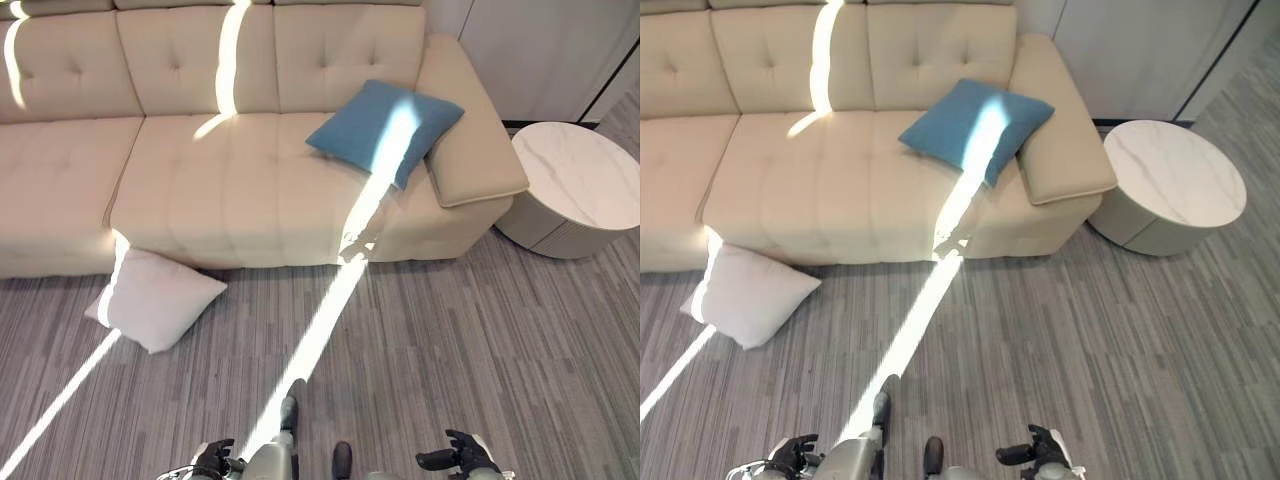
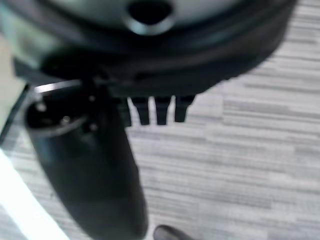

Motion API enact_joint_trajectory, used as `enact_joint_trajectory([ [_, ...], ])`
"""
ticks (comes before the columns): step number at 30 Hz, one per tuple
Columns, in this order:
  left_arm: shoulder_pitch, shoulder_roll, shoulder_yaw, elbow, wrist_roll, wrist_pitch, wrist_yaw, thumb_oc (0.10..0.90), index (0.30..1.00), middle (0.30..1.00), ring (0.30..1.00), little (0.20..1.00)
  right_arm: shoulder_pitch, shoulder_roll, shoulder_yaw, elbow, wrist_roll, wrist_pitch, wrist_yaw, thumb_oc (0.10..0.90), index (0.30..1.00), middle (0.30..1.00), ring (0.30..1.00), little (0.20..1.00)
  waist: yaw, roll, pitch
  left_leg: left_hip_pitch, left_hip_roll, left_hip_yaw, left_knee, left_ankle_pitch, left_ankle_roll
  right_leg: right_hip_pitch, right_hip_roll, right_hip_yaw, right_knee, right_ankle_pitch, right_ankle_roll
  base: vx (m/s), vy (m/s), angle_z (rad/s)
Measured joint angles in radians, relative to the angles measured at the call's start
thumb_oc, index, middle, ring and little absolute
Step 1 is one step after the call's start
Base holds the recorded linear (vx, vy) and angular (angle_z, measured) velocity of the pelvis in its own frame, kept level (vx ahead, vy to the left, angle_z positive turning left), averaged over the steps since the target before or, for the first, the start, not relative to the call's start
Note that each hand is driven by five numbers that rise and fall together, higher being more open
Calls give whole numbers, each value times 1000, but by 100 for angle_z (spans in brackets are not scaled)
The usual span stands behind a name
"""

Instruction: Pick up all the scattered cushions and arrange them neatly on the sofa.

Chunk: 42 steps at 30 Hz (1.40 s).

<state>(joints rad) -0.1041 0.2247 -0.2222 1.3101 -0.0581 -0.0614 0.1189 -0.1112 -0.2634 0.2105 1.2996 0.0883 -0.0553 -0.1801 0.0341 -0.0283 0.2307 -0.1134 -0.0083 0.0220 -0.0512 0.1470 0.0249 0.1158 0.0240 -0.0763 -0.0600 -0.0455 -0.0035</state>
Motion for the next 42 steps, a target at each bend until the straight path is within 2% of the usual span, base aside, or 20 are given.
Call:
enact_joint_trajectory([
  [3, -19, 10, -12, 3, -1, 1, 0, 800, 900, 900, 900, 900, -10, 16, 19, -29, 0, -2, 4, 800, 900, 900, 900, 900, -5, 13, 1, 59, -3, 44, -4, -38, 53, -136, -49, -37, 350, -118, 107, 65, 121, -52],
  [6, -42, 13, -13, -40, -1, -21, 0, 800, 900, 900, 900, 900, -19, 21, 22, -61, 0, -3, 5, 800, 900, 900, 900, 900, 3, 16, -2, 73, -28, 65, -4, -52, 70, -235, -127, -90, 515, -167, 127, 131, 82, -11],
  [8, -53, 17, -13, -43, -4, -23, 0, 800, 900, 900, 900, 900, -34, 29, 18, -69, 1, -3, 5, 800, 900, 900, 900, 900, 4, 15, -4, 79, -34, 76, -4, -65, 72, -271, -170, -120, 534, -168, 127, 205, -12, -26],
  [11, -44, 18, -11, -6, -19, -18, -1, 800, 900, 900, 900, 900, -40, 41, 22, -91, 3, -9, 6, 800, 900, 900, 900, 900, -4, 6, -10, 142, -36, 102, -9, -124, 52, -309, -221, -173, 400, -138, 113, 386, -121, -33],
  [12, -35, 17, 1, 7, -19, -20, -1, 800, 900, 900, 900, 900, -37, 43, 20, -89, 2, -7, 5, 800, 900, 900, 900, 900, -3, -4, -17, 149, -39, 118, -8, -146, 39, -327, -237, -208, 337, -111, 124, 286, -121, -45],
  [13, -12, 18, 4, 20, -19, -5, -1, 800, 900, 900, 900, 900, -37, 43, 25, -96, 0, -4, 4, 800, 900, 900, 900, 900, -6, -12, -21, 171, -41, 138, -15, -150, 38, -353, -241, -222, 234, -24, 141, 277, -119, -29],
  [16, 29, 14, 6, 21, -19, -4, 2, 800, 900, 900, 900, 900, 18, 46, 16, -89, 9, -3, 3, 800, 900, 900, 900, 900, -24, -31, -46, 220, -42, 117, -34, -170, 24, -342, -234, -217, 191, 86, 108, 321, -183, 14],
  [19, 62, 12, 4, 22, -18, -4, -2, 800, 900, 900, 900, 900, 38, 47, 17, -64, 9, -5, 3, 800, 900, 900, 900, 900, -23, -3, -84, 228, 31, 76, 47, -215, -30, -252, -158, -223, 127, 118, 53, 132, -206, 35],
  [20, 51, 16, 24, 23, -20, -12, 2, 800, 900, 900, 900, 900, 38, 48, 16, -49, 9, 0, 2, 800, 900, 900, 900, 900, -7, -16, -84, 173, 48, 64, 186, -226, -53, -200, -132, -225, 72, 137, 12, 60, -241, 47],
  [22, 13, 30, 35, 20, -20, -24, 2, 800, 900, 900, 900, 900, 24, 44, 17, -49, 9, -4, 2, 800, 900, 900, 900, 900, 7, -45, -80, 3, 50, 37, 497, -218, -89, -182, -135, -227, 37, 134, -18, 78, -198, 17],
  [25, 6, 20, 27, 12, -20, -20, 1, 800, 900, 900, 900, 900, -3, 21, 31, -55, 14, -20, -1, 800, 900, 900, 900, 900, 5, -33, -63, -115, 94, 9, 748, -185, -116, -105, -96, -233, -14, 104, -82, 176, -84, -12],
  [27, 4, 19, 26, -9, -21, -23, 1, 800, 900, 900, 900, 900, -2, 19, 39, -48, 17, -18, -1, 800, 900, 900, 900, 900, 8, -44, -46, -125, 91, 26, 696, -197, -99, -70, -82, -235, -32, 92, -89, 280, 19, 6],
  [28, -9, 21, 15, -23, -21, -22, -1, 800, 900, 900, 900, 900, -8, 17, 42, -47, 20, -19, -2, 800, 900, 900, 900, 900, 8, -56, -33, -117, 40, -3, 502, -215, -94, -60, -80, -221, -40, 53, -71, 178, 47, -2],
  [29, -18, 20, 3, -22, -21, -22, -2, 800, 900, 900, 900, 900, -7, 12, 44, -47, 22, -19, -2, 800, 900, 900, 900, 900, 9, -57, -23, -115, 18, -5, 382, -205, -88, -58, -80, -228, -32, 72, -75, 347, 128, -17],
  [32, -32, 19, -9, -13, -19, -20, -3, 800, 900, 900, 900, 900, -18, 7, 67, -16, 22, -14, -3, 800, 900, 900, 900, 900, 10, -41, 0, -146, 13, 26, 65, -104, -120, -20, -39, -230, -41, 2, -30, 352, 163, -5],
  [33, -34, 20, -8, -14, -19, -20, -6, 800, 900, 900, 900, 900, -19, 6, 63, -8, 22, -8, -3, 800, 900, 900, 900, 900, 17, -30, 10, -149, 28, 25, 13, -74, -116, 2, -27, -227, -41, -5, -29, 147, 97, -35],
  [35, 16, 8, -10, -14, -19, -17, -20, 800, 900, 900, 900, 900, 29, -3, 58, -11, 22, -11, -3, 800, 900, 900, 900, 900, 32, 0, -8, -148, 45, 23, 87, -56, -94, 62, -12, -204, -33, -35, -9, 223, 195, -45],
  [36, 31, 2, -10, -12, -19, -17, -21, 800, 900, 900, 900, 900, 36, -5, 55, -11, 21, -15, -4, 800, 900, 900, 900, 900, 30, 10, -21, -144, 44, 23, 98, 29, -34, 81, -13, -189, -28, -67, 13, 282, 269, -14],
  [38, 30, 18, -8, -13, -18, -12, -21, 800, 900, 900, 900, 900, 50, 18, 55, -4, 17, -9, 0, 800, 900, 900, 900, 900, 35, -34, -40, -110, -14, 52, 70, 14, 11, 80, -87, -184, 23, -102, 50, 229, 244, -10],
  [42, 2, 27, -23, -17, -15, 0, -20, 800, 900, 900, 900, 900, 55, 27, 39, -33, 10, -4, 3, 800, 900, 900, 900, 900, 9, -6, -55, 37, -58, 38, -4, -16, 73, -135, -198, -148, 639, -158, 127, 106, 196, 13],
])
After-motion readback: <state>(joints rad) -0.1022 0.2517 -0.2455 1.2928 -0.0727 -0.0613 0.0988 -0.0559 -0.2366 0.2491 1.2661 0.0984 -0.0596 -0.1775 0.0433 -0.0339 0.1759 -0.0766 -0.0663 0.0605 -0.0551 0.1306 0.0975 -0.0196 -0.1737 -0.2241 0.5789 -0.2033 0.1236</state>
